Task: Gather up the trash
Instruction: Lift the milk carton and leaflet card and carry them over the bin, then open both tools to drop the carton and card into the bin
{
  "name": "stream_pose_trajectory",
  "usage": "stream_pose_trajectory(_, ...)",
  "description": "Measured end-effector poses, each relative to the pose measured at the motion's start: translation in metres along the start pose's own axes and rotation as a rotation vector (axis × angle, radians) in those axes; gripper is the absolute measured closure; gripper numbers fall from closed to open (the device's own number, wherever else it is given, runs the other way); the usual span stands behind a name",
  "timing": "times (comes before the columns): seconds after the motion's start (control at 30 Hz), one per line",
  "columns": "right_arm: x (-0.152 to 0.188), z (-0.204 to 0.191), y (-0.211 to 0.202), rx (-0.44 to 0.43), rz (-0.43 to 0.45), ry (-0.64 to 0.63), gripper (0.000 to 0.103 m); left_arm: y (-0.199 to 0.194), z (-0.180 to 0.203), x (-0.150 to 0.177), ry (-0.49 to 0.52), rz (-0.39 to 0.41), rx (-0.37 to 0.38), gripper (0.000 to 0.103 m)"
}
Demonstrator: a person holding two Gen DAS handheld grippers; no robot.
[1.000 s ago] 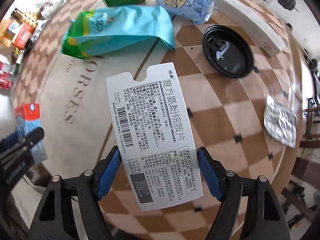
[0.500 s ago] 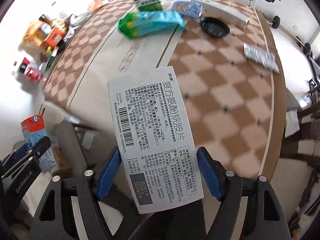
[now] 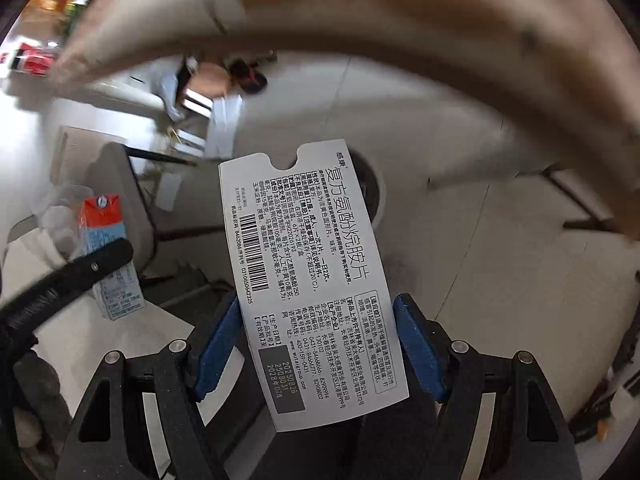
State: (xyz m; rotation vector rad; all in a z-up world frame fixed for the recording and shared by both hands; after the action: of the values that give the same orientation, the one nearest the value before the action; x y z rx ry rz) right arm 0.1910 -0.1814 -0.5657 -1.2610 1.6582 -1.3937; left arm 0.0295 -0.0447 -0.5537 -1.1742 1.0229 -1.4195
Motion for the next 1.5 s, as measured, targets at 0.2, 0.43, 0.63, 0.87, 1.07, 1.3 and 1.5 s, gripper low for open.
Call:
stream_pose_trajectory(0.2,-0.023,0.029,0.119,0.039,-0.051,0.000,0.025,0.115,0.004,-0.044,-0.031,-0.120,0.061,0.055)
stream_pose_trajectory(0.43,-0.052,0.060,0.233,0.030,-0.101,0.000,0.025,0.216,0.007,-0.064,-0.019,-0.238,0.079,0.055)
stream_pose_trajectory(0.63,-0.068,0.069,0.285,0.026,-0.138,-0.023,0.025,0.255,0.011,-0.073,0.020,-0.275,0.036,0.054)
stream_pose_trajectory(0.87,-0.078,0.068,0.317,0.017,-0.199,-0.048,0.024,0.250,-0.004,-0.080,0.022,-0.222,-0.011,0.015)
stream_pose_trajectory(1.07,-0.080,0.058,0.314,0.035,-0.204,-0.084,0.001,0.232,-0.010,-0.075,0.067,-0.134,-0.124,0.014)
stream_pose_trajectory(1.3,-0.073,0.053,0.289,0.106,-0.176,-0.067,0.001,0.192,-0.025,-0.061,0.080,0.007,-0.266,0.014)
stream_pose_trajectory(1.5,-0.063,0.053,0.253,0.146,-0.116,-0.035,0.001,0.160,-0.028,-0.038,0.084,0.035,-0.299,0.014)
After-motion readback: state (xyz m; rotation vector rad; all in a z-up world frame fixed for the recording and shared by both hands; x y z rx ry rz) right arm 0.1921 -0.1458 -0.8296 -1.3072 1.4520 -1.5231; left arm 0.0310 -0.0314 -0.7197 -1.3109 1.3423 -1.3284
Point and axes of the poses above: each gripper's, at about its wrist camera, not at the fingertips, and y roughly the way its jaws point, z to its right, x to its underside, the point moved 3 cm from there along y, roughly the way its jaws point, and after that the axes turned 9 degrees about -y, right-handed, at the moved point
